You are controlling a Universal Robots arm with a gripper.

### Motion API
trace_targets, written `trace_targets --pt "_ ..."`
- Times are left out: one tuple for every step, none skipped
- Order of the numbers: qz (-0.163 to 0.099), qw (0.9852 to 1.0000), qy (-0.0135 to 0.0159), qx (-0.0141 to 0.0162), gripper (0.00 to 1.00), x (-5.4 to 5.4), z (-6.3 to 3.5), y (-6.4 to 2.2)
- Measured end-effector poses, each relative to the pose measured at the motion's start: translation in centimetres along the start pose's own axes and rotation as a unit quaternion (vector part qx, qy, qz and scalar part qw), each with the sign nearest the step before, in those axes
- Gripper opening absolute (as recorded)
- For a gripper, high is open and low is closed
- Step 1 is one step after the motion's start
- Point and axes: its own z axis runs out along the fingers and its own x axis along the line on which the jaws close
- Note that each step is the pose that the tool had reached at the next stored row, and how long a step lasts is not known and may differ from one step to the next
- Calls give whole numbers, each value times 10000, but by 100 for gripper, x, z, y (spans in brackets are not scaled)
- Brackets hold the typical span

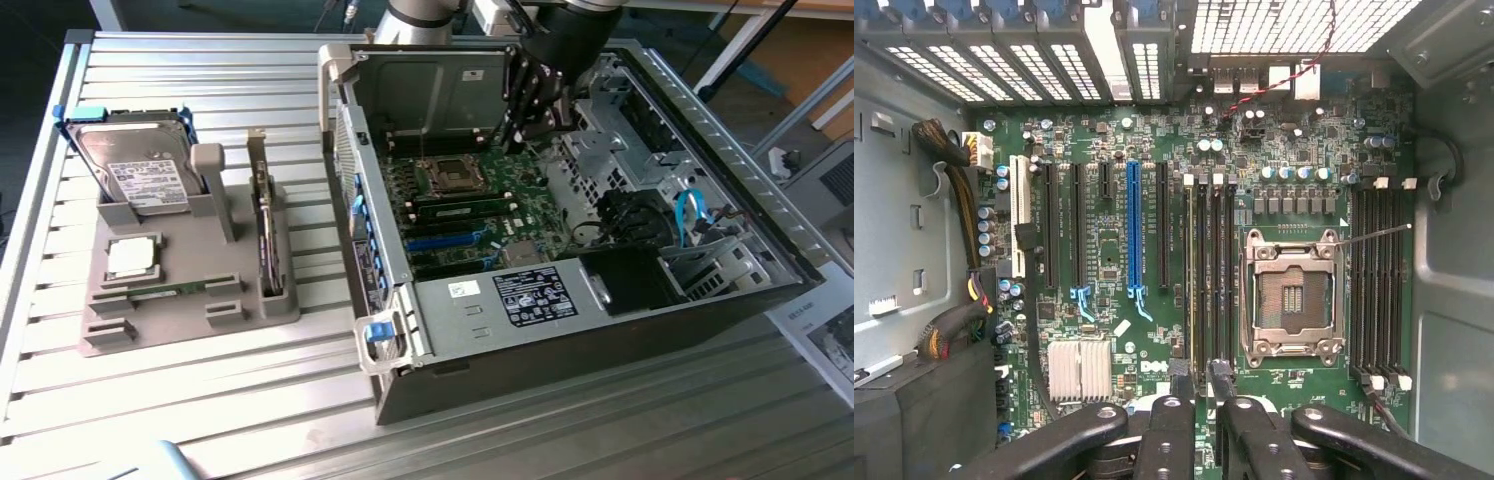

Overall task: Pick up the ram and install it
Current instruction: 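Press down the ram until it locks into place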

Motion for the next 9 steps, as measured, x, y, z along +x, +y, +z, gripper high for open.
trace_targets --pt "0 10000 0 0 20 0 0 0" --pt "0 10000 0 0 20 0 0 0" --pt "0 10000 0 0 20 0 0 0" --pt "0 10000 0 0 20 0 0 0" --pt "0 10000 0 0 20 0 0 0" --pt "0 10000 0 0 20 0 0 0" --pt "0 10000 0 0 20 0 0 0" --pt "0 10000 0 0 20 0 0 0" --pt "0 10000 0 0 19 0 0 0"
